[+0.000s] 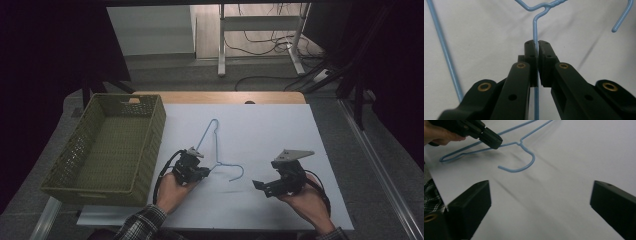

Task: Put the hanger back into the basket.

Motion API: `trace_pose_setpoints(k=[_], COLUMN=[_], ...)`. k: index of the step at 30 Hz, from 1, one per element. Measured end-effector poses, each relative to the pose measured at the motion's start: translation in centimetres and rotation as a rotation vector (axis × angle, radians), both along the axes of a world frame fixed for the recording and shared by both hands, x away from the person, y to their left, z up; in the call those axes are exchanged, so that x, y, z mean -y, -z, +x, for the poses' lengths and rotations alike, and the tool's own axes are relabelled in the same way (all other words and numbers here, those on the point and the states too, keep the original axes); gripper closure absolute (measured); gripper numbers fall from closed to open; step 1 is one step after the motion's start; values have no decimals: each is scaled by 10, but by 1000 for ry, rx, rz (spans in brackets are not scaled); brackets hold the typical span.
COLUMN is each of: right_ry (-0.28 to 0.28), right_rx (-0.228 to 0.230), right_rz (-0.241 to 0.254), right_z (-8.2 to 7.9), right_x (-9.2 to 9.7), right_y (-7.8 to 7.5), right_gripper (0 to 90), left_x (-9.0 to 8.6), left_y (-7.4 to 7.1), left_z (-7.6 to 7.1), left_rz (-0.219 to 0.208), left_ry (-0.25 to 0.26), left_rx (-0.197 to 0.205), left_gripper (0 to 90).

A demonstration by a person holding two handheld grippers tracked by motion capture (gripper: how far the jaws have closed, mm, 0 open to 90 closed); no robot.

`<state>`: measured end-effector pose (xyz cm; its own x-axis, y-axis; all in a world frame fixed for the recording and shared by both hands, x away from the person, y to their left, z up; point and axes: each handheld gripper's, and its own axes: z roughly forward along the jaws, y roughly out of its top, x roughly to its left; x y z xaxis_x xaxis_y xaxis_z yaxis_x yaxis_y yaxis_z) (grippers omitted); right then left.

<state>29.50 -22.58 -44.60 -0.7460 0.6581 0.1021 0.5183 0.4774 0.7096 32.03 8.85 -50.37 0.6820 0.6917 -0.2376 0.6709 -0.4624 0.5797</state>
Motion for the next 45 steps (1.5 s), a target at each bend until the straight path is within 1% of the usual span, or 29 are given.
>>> trace_pose_setpoints(k=[2,3,4,5,7,8,9,10,11,12,13,14,15,17,18,19,21,23,26,27,29,32,34,36,37,39,41,42,45], right_ry=[-15,-15,-21,-49,-61,-61,-67,-74,-76,-76,-80,-80,-78,-87,-87,-97,-115,-125,-138,-148,-167,-180,-186,-186,-186,-189,-191,-192,-193], right_rx=[-2,-2,2,-4,-13,-13,-4,3,16,16,34,34,39,26,26,24,30,35,44,48,55,62,71,68,64,67,70,70,72], right_rz=[-11,-11,-18,-21,-19,-19,-19,-24,-34,-34,-51,-51,-63,-63,-63,-85,-108,-119,-113,-109,-119,-115,-114,-107,-92,-89,-88,-86,-81], right_z=[6,6,9,12,15,15,16,17,18,18,19,19,20,22,22,23,24,26,29,32,35,35,34,34,35,34,34,34,34], right_x=[-7,-7,-10,-15,-20,-20,-25,-27,-28,-28,-28,-28,-25,-24,-24,-28,-33,-38,-42,-47,-50,-53,-53,-53,-53,-53,-54,-54,-55], right_y=[1,1,1,2,3,3,3,2,2,2,1,1,2,7,7,13,17,21,23,25,28,29,29,28,28,27,27,27,26], right_gripper=[107,107,145,201,257,257,309,330,355,355,416,416,463,506,506,542,557,570,593,620,650,679,683,683,683,683,683,683,682], left_x=[-1,-1,-1,-2,-2,-2,-3,-3,-3,-3,-4,-4,-5,-6,-6,-6,-6,-7,-6,-6,-7,-8,-10,-11,-11,-10,-8,-8,-5], left_y=[-1,-1,-1,-2,-2,-2,-3,-3,-4,-4,-4,-4,-5,-5,-5,-6,-6,-6,-6,-5,-5,-5,-5,-5,-4,-2,1,3,6], left_z=[-1,-1,-1,-1,-1,-1,-1,-1,-2,-2,-1,-1,-1,-1,-1,-1,-1,-1,-1,-1,-1,0,1,2,4,5,8,9,12], left_rz=[0,0,-4,-6,-7,-7,-13,-17,-17,-17,-18,-18,-22,-25,-25,-26,-29,-31,-32,-35,-38,-45,-59,-63,-81,-75,-69,-67,-69], left_ry=[1,1,0,1,3,3,1,-2,-2,-2,1,1,0,0,0,0,1,2,2,2,5,6,8,11,20,15,16,18,26], left_rx=[2,2,2,2,1,1,4,5,6,6,5,5,3,4,4,4,6,5,1,0,-3,-8,-8,-8,-25,-28,-45,-55,-73], left_gripper=[870,870,870,870,870,870,870,869,870,869,870,869,870,869,869,869,869,869,869,868,868,864,850,727,682,638,641,661,767])
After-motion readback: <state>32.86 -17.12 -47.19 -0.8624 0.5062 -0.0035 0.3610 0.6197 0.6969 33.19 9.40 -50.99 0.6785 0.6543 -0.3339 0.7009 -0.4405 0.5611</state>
